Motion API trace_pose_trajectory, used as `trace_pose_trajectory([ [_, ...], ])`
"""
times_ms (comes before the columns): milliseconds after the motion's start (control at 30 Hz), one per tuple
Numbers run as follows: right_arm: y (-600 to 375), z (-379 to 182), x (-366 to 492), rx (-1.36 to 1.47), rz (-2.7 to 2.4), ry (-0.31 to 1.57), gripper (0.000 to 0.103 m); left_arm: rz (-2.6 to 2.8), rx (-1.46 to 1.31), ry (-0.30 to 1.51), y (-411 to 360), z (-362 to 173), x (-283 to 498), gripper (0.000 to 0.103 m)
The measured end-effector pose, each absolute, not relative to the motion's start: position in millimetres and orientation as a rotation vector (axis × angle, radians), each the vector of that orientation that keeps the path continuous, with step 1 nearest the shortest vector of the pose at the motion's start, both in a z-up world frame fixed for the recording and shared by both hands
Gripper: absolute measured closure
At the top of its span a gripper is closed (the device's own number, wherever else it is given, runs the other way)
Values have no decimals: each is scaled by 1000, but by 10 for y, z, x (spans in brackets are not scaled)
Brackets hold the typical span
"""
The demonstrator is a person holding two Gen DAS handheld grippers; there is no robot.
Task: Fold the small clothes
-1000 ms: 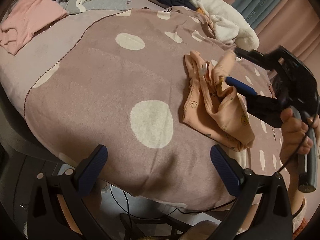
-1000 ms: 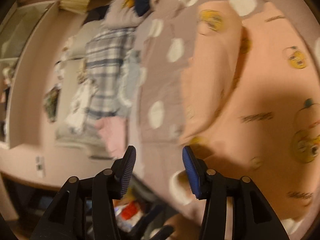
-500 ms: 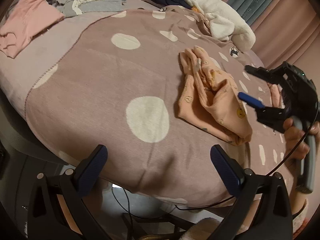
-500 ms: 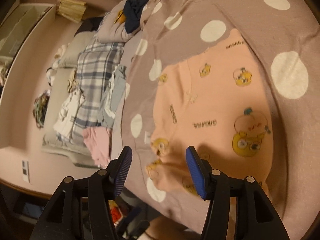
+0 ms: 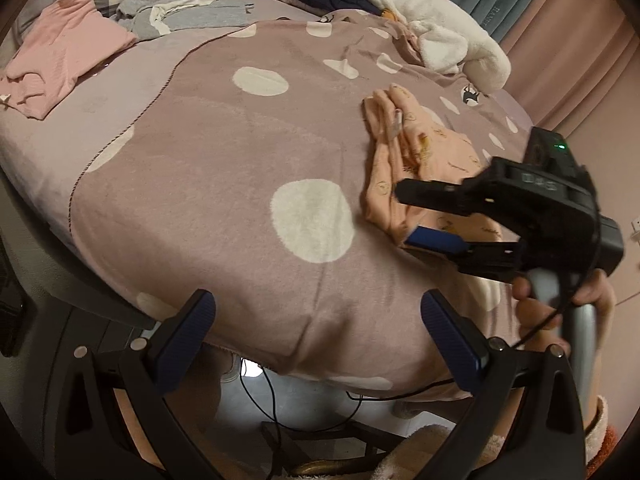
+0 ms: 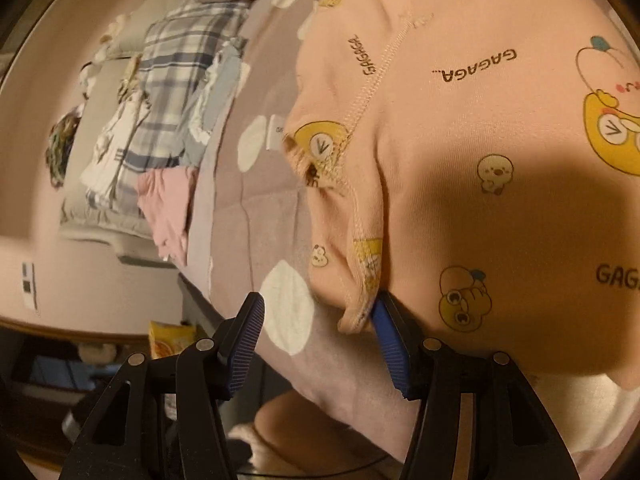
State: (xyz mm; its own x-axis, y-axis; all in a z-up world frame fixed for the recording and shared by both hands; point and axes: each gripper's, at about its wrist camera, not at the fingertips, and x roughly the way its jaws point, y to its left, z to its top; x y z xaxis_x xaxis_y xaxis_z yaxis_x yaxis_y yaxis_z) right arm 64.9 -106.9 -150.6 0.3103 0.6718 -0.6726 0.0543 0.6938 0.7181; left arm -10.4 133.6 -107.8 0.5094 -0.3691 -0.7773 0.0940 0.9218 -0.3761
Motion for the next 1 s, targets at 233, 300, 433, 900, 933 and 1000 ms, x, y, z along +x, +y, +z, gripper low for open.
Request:
trace_pose_trajectory([
  [233,-1134,-1384,442,667,494,1234,46,-315,-287,990,1220,-1049,-81,0],
  [300,-1145,-1335,392,630,474,1218,46,-316,-269,986,1165,-1036,-74,0],
  [433,-1266,-1186,313,581,433,1162,44,-348,-257,981,1068,-1016,-57,0],
  [900,-1737,-1213,214,778,347,1064,12,-374,-242,952,891,-940,-52,0],
  [933,-1770,-1212,202,790,336,1057,11,-376,-245,952,885,-934,-47,0],
  [1000,-1824,-1209,180,810,325,1045,11,-380,-248,949,868,-924,-46,0],
])
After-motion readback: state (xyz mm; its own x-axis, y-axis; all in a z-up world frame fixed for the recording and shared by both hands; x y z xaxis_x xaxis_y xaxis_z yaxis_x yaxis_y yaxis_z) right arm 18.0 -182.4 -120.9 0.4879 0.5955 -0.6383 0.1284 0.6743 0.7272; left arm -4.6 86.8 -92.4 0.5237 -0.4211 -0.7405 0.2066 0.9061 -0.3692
